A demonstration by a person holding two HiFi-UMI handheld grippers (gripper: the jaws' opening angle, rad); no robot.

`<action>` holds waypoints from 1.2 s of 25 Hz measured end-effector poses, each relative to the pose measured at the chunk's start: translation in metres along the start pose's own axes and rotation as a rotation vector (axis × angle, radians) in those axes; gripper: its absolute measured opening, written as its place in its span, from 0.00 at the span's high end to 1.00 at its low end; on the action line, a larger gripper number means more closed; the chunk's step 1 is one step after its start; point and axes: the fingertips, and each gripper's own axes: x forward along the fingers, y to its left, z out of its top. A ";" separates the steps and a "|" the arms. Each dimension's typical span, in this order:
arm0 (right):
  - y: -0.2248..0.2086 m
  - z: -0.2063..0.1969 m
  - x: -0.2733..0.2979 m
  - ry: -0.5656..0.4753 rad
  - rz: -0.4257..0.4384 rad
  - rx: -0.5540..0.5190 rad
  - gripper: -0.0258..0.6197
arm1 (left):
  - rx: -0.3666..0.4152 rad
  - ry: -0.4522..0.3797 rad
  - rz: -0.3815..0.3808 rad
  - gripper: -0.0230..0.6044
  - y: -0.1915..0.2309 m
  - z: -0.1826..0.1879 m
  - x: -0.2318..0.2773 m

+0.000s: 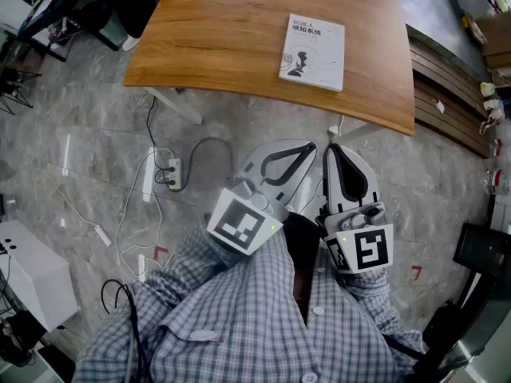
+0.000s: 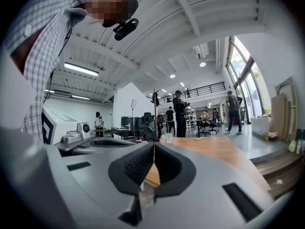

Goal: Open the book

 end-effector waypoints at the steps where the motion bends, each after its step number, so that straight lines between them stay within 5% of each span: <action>1: -0.001 -0.001 0.000 0.000 -0.003 0.005 0.93 | 0.000 0.000 -0.001 0.96 0.000 0.000 0.001; 30: 0.003 -0.001 0.012 -0.001 -0.040 -0.004 0.93 | -0.006 -0.007 0.004 0.96 0.023 -0.004 -0.013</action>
